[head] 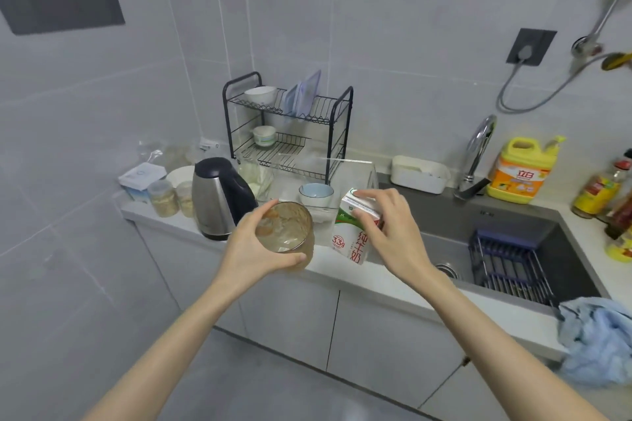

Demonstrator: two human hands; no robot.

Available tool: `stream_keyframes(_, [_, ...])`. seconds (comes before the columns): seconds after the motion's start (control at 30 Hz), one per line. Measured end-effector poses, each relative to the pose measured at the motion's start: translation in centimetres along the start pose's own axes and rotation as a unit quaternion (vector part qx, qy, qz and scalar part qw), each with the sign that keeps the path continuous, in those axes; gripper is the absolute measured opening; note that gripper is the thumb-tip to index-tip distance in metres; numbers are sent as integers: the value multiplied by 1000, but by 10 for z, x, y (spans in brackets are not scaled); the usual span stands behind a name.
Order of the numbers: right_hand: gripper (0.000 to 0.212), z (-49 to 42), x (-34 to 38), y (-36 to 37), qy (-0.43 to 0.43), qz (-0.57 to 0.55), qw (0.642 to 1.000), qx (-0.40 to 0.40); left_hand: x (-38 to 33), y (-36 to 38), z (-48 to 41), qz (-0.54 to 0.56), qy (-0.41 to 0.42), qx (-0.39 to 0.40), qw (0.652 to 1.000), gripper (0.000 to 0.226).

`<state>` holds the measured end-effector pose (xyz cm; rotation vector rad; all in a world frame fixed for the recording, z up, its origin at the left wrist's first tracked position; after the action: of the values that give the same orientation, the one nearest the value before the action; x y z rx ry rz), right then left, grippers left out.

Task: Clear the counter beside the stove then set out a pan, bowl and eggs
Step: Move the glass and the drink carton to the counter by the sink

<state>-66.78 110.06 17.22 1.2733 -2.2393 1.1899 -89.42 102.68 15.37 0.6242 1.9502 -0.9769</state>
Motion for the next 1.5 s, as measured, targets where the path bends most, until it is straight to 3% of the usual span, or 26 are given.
stream_keyframes(0.23, [24, -92, -32, 45, 8, -4, 999, -38, 13, 31, -109, 8, -5, 11, 1000, 98])
stream_keyframes(0.4, [29, -135, -72, 70, 7, 28, 1000, -2, 19, 63, -158, 10, -2, 24, 1000, 98])
stream_keyframes(0.57, [36, -165, -123, 92, -4, 92, 990, 106, 33, 111, -200, 1, -20, 22, 1000, 100])
stream_keyframes(0.73, [48, -182, -164, 114, -24, 163, 949, 269, 54, 157, -234, -23, -56, 27, 998, 102])
stream_keyframes(0.87, [51, -187, -190, 131, -41, 181, 916, 355, 71, 193, -259, -57, -91, 33, 994, 100])
stream_keyframes(1.17, [48, -189, -217, 161, -78, 185, 866, 458, 109, 243, -287, -104, -148, 27, 983, 88])
stream_keyframes(1.3, [48, -186, -227, 170, -76, 178, 851, 488, 127, 257, -291, -136, -172, 48, 974, 96])
stream_keyframes(1.5, [49, -181, -237, 175, -67, 165, 844, 506, 140, 264, -292, -175, -147, 79, 970, 93])
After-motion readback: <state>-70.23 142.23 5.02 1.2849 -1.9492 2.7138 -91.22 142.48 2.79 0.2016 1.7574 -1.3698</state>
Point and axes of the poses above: each hand's wrist, its own z-axis away from the middle knuckle, its own y-axis out of the palm, x = y × z, the point moved 1 cm from there along -z, towards the middle knuckle, and after that the axes turned 13 degrees about -x, right-handed, at the moved point
